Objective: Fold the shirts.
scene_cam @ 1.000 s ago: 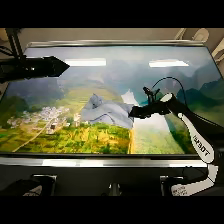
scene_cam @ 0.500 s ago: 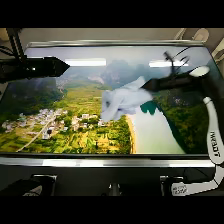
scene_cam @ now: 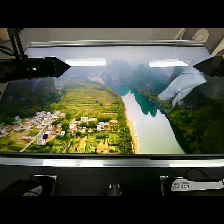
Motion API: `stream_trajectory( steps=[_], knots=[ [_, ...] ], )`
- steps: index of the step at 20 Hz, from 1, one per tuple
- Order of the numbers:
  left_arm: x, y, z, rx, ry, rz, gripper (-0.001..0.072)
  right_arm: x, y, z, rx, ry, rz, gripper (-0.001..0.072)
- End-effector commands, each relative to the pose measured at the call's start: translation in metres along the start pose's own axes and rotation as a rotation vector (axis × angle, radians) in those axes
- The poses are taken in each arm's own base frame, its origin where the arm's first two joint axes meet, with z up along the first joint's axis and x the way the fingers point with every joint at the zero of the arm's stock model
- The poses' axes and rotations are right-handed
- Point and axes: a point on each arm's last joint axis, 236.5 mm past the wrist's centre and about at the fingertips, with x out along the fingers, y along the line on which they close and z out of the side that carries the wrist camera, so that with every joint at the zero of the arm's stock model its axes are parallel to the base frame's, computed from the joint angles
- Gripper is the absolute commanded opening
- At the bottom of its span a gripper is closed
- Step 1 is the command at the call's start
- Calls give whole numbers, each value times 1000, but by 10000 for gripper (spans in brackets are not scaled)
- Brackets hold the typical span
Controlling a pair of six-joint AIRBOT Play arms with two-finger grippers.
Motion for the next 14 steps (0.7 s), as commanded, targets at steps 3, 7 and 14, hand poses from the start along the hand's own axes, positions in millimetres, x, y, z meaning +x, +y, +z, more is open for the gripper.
stream_trajectory(
  steps=[3, 7, 14],
  knots=[
    [11, 5, -6, -14, 25, 1, 24, -6, -2, 28, -32, -112, -16, 23],
    [11, 4, -7, -15, 27, 0, 24, -6, 8, 64, -55, -264, 22, 23],
    [11, 4, -7, -34, 28, -1, 24, -3, -47, -3, -158, 39, -202, 23]
  ],
)
